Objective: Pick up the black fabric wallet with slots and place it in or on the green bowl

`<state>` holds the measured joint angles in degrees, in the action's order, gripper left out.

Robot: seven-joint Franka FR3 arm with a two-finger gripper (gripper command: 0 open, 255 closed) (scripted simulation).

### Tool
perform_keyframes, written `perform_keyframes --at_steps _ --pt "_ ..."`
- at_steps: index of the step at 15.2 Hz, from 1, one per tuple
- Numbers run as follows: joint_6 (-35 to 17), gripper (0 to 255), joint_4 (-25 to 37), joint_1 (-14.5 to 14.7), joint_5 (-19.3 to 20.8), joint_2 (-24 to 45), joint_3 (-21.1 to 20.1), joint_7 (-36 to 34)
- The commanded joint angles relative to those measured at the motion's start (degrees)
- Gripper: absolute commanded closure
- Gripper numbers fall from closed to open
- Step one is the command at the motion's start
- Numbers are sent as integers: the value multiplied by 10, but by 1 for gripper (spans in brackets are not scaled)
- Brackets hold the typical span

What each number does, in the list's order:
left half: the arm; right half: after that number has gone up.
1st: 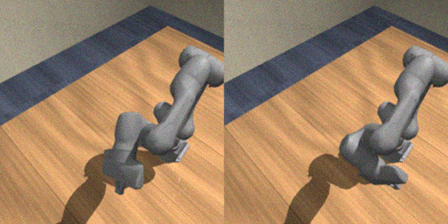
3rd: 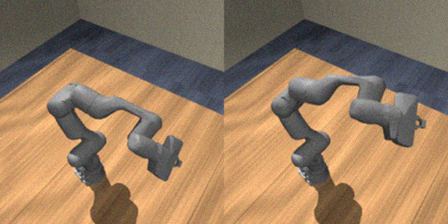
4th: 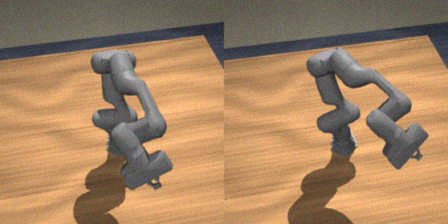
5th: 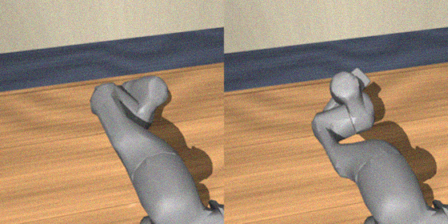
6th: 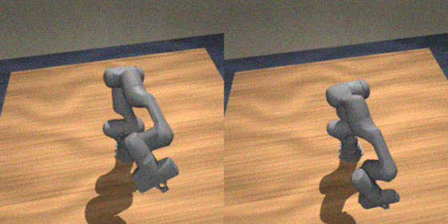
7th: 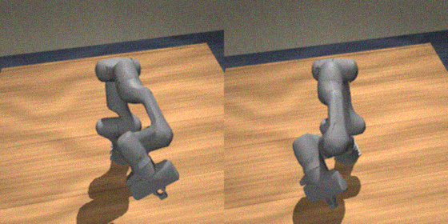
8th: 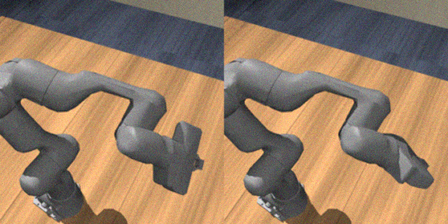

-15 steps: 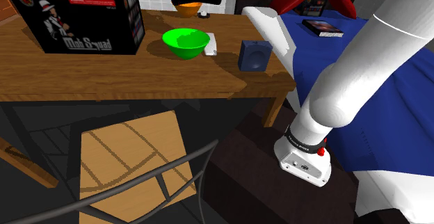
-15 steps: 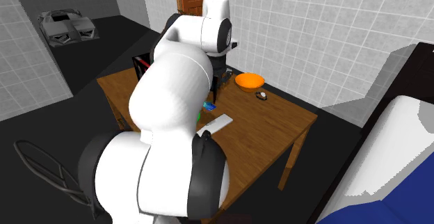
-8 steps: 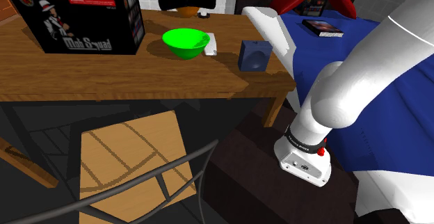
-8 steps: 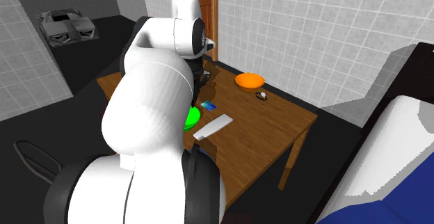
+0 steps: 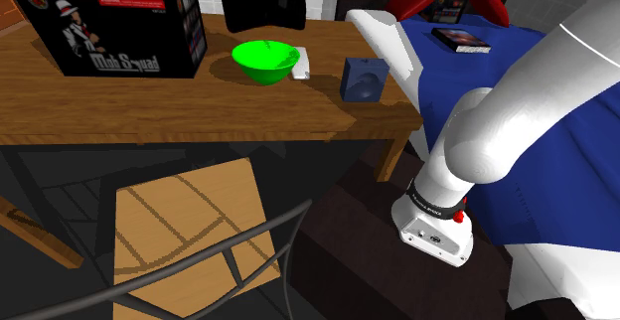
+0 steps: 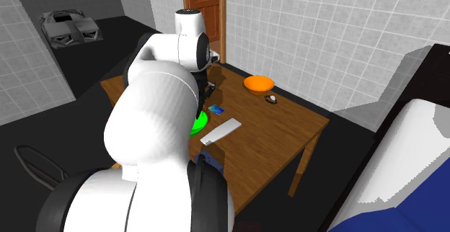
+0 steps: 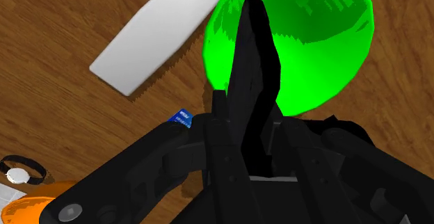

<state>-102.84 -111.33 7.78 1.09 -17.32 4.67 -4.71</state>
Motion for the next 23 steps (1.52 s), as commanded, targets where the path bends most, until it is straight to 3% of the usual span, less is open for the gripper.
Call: perform_keyframes --at_steps 1,9,16,17,22,23 --pt "-16 255 -19 0 0 -3 0 0" --pt "-78 255 -85 -1 1 -8 1 0" --pt "-78 255 -85 -1 1 -8 1 0" --pt "-77 0 -85 -1 1 -8 1 0" --pt "-78 0 -85 -1 1 -8 1 0" --pt "-59 0 -69 -1 1 -11 1 0"
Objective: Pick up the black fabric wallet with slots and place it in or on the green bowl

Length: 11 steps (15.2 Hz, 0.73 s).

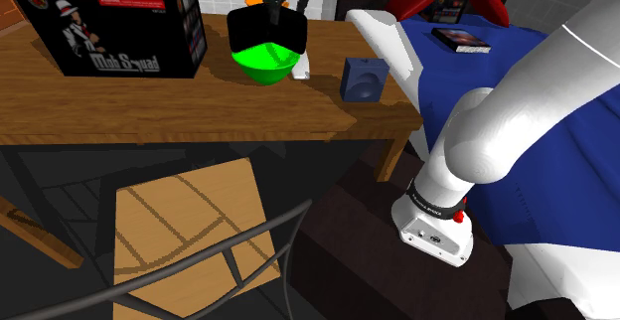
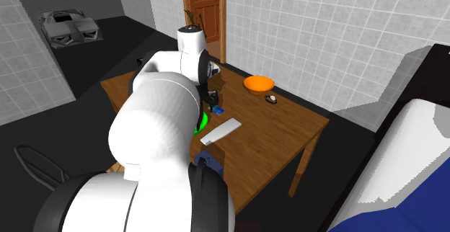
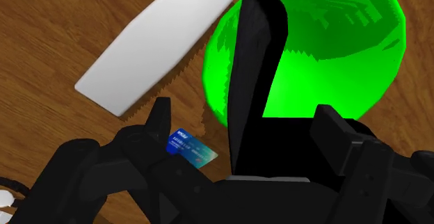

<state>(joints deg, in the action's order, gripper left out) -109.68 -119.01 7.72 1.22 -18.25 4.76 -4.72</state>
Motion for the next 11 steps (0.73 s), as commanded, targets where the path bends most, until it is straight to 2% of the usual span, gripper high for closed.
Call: perform_keyframes --at_steps 1,3,11 --pt "29 0 25 0 0 -4 -1 0" --pt "63 0 57 0 0 -6 -1 0" --pt "63 0 57 0 0 -6 -1 0"
